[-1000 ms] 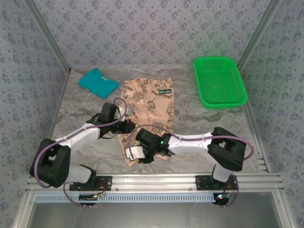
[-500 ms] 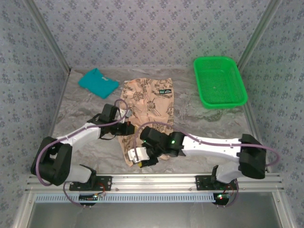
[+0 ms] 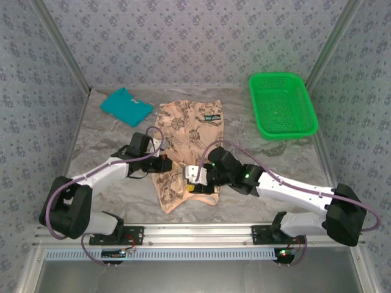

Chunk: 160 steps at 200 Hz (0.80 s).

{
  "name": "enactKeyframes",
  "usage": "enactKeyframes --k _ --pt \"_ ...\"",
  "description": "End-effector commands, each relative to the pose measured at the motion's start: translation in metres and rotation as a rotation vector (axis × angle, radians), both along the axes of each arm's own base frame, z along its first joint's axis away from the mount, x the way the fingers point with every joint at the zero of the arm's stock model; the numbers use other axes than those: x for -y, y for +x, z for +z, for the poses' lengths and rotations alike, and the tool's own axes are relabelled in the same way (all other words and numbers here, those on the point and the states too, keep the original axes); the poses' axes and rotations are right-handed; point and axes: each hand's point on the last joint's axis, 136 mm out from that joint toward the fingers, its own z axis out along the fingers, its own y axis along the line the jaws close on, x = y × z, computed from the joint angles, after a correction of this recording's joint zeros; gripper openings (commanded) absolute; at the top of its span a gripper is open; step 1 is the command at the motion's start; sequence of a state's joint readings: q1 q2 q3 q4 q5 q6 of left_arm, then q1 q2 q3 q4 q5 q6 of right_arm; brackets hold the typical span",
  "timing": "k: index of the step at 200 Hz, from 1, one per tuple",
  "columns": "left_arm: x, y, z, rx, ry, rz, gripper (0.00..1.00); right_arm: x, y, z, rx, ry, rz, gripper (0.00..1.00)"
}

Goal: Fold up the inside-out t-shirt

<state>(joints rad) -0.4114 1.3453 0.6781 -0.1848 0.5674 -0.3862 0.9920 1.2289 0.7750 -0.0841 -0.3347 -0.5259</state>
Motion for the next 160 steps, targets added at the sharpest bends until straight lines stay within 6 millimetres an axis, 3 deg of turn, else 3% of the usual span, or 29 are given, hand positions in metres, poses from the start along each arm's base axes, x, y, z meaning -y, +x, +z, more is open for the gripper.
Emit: enactKeyframes --k 1,16,37,58,101,112,134,160 --pt "0.001 0.011 0.030 0.070 -0.028 0.005 0.05 0.000 0.013 -0.009 -0.020 0.032 -0.094 0.42" --pt "-0.002 0.010 0.032 0.071 -0.024 0.010 0.05 -0.003 0.010 -0.019 0.005 -0.005 -0.108 0.45" --pt "-0.003 0.007 0.031 0.053 -0.024 0.018 0.05 -0.018 0.001 -0.051 0.111 -0.167 -0.087 0.46" --pt "-0.005 0.004 0.029 0.037 -0.021 0.028 0.06 -0.042 0.003 -0.061 0.086 -0.119 -0.125 0.46" --pt "-0.010 0.003 0.029 0.027 -0.008 0.056 0.07 -0.076 0.036 -0.073 0.150 -0.052 -0.291 0.45" --pt "-0.010 0.003 0.028 0.025 -0.009 0.058 0.07 -0.080 0.044 -0.078 0.176 -0.052 -0.341 0.36" --pt "-0.010 0.004 0.030 0.021 -0.017 0.062 0.07 -0.081 0.047 -0.080 0.175 -0.029 -0.385 0.00" --pt "-0.009 0.007 0.037 0.037 -0.025 0.065 0.07 -0.079 0.019 -0.068 0.123 0.019 -0.274 0.00"
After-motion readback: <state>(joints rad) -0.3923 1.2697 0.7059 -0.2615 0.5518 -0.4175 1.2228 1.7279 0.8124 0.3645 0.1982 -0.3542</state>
